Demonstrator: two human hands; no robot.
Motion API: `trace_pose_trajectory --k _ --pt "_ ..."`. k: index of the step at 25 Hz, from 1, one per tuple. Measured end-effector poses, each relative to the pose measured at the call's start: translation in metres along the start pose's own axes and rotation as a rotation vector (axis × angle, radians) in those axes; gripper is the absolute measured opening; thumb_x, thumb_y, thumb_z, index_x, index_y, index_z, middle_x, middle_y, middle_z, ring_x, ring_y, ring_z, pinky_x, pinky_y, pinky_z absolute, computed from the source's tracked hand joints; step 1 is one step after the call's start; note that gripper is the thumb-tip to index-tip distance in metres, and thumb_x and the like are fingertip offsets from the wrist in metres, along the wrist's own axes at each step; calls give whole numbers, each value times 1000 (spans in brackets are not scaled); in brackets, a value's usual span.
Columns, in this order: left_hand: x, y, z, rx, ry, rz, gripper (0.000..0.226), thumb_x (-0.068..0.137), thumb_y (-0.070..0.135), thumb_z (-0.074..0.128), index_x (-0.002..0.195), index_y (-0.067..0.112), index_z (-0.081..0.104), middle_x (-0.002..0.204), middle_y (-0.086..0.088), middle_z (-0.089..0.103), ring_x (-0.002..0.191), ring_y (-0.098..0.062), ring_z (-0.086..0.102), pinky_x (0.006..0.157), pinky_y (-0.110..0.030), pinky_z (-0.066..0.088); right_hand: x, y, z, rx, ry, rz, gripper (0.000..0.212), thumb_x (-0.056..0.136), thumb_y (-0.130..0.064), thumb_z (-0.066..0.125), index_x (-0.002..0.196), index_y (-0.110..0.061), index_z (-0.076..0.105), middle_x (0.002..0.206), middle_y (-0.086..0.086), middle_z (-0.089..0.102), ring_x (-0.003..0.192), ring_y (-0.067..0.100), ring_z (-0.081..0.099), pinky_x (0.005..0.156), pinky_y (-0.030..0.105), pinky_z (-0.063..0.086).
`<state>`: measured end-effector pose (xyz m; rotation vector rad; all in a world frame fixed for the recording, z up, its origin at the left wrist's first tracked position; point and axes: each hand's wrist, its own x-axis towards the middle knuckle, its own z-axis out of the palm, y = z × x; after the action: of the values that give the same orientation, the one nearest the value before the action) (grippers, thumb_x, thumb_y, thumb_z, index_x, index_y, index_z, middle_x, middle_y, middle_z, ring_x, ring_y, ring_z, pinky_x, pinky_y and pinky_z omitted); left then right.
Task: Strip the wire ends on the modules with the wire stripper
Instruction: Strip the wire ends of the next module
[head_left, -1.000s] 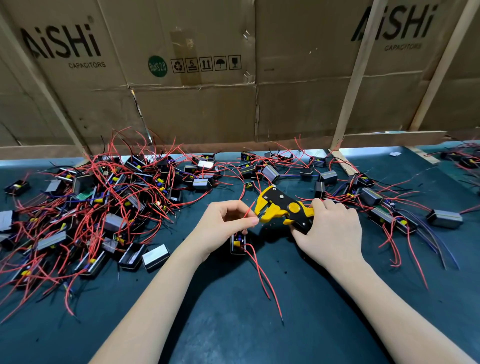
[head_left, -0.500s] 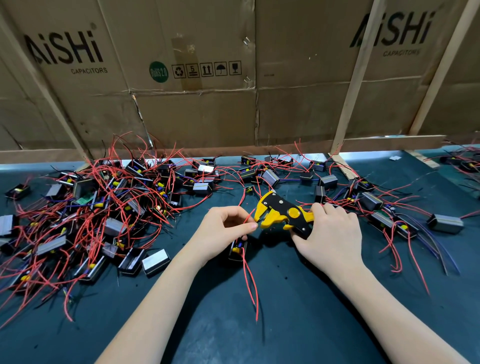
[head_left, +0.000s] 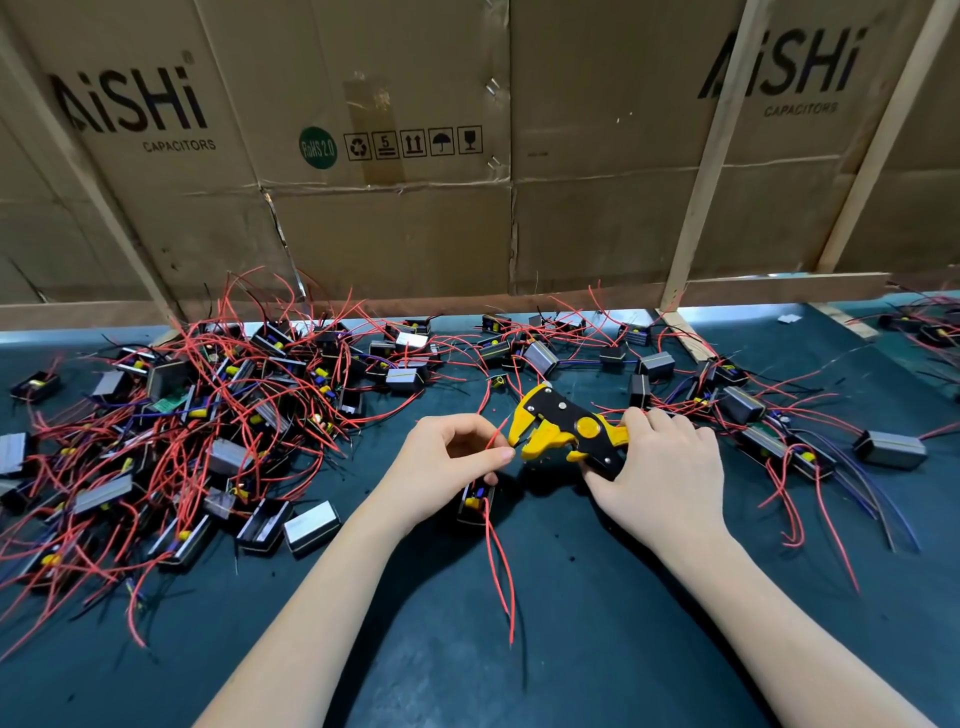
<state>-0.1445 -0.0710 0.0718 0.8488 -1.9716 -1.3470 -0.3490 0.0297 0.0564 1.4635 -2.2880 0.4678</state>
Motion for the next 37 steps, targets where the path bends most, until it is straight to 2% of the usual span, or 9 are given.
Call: trace_pose_trajectory --k 6,13,18,24,27,31,37 --pt "1 -1 -1 2 13 9 6 85 5 72 81 10 71 77 -7 71 68 -16 69 76 -27 54 1 2 0 2 41 29 53 63 -50 78 88 -7 62 85 11 65 83 35 58 74 40 36" --pt "-1 0 0 23 19 26 6 84 7 73 79 10 72 71 -8 71 68 -17 68 79 -33 55 0 1 1 8 35 20 52 62 -50 78 87 -7 61 86 10 65 84 34 59 74 40 35" --pt "-1 2 1 32 -10 52 6 84 6 73 81 11 71 68 -6 70 66 -16 64 75 -27 53 1 1 -1 3 -8 21 51 71 -60 67 93 -14 62 91 2 66 90 28 61 75 37 32" --pt "-1 2 0 16 -25 51 4 81 11 74 79 14 71 68 -7 70 66 -16 63 76 -30 52 2 1 -4 18 -43 27 49 73 -67 60 86 -20 59 87 -4 66 90 24 62 73 35 33" --pt "-2 3 1 7 -29 57 3 77 20 73 76 17 71 67 -6 69 65 -15 63 75 -28 52 2 2 -5 25 -48 40 49 74 -68 58 87 -21 61 88 -5 66 90 22 62 74 33 35" --pt "-1 2 1 11 -36 51 4 76 21 73 76 18 71 66 -3 69 66 -15 64 75 -27 51 2 2 -7 24 -48 49 48 73 -68 59 86 -22 61 87 -5 66 88 22 63 73 32 36" --pt "0 1 1 7 -35 49 5 75 21 73 75 17 70 64 -1 68 65 -15 63 76 -30 52 1 -1 -8 34 -42 37 46 73 -68 59 73 -24 47 79 -6 63 82 22 63 64 29 28"
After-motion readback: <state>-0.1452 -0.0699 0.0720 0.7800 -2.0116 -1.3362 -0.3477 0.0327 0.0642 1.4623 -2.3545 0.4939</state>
